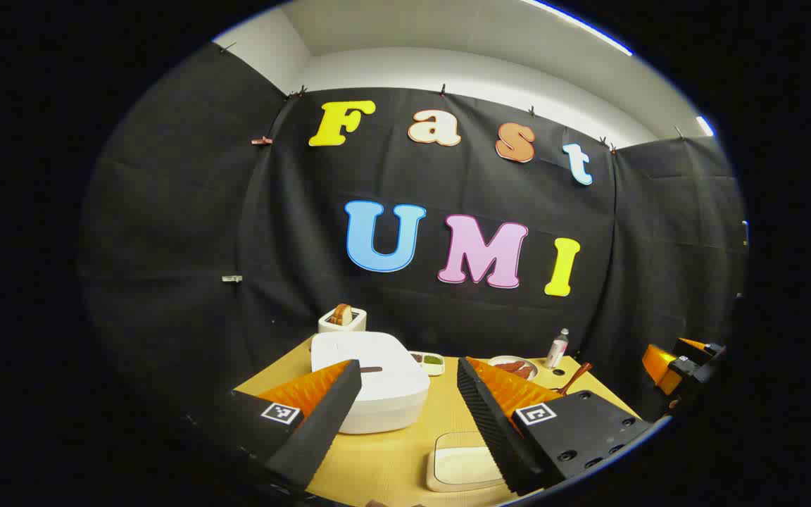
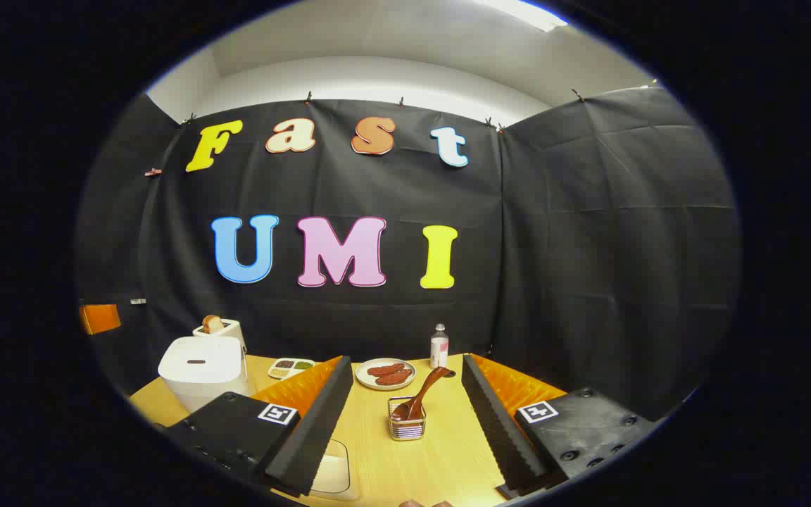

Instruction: Close the left gripper, press the button to open the rice cooker; take a wooden spoon from the chopstick holder with the right hand, scoop a spoonful of rice and pour it into the rice cooker, then put the wooden spoon back into the chopstick holder.

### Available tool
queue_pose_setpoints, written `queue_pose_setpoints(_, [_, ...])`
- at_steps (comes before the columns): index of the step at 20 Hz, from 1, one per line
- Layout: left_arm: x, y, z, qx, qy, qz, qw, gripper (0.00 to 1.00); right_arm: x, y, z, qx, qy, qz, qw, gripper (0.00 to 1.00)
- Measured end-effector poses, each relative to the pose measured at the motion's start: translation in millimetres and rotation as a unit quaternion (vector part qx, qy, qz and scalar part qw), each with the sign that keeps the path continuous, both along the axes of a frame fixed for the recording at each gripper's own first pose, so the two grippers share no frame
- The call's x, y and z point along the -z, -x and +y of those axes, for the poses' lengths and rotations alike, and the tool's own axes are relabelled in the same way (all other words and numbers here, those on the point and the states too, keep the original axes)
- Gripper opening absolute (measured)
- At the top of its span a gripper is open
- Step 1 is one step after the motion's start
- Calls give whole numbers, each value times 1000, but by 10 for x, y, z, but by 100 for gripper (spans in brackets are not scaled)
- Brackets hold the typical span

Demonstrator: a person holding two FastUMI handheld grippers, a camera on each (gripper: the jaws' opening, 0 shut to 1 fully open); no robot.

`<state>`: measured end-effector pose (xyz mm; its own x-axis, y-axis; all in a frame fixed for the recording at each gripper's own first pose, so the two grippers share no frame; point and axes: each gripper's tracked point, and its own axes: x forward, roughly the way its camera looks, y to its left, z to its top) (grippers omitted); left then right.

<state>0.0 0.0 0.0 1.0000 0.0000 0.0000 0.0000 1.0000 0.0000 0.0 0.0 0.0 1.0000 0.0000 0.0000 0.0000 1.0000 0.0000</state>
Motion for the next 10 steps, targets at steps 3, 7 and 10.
queue_pose_setpoints(3, [33, -30, 240, 14, 0, 2, 1000, 95, 37, 79, 117, 16, 4, 14, 1000, 98])
queue_pose_setpoints(7, [227, 12, 634, 17, 2, 9, 1000, 95, 173, 190, 270, 31, 25, 39, 998, 96])
queue_pose_setpoints(10, [273, 67, 788, 19, 3, 10, 1000, 95, 157, 279, 368, 36, 16, 41, 998, 98])
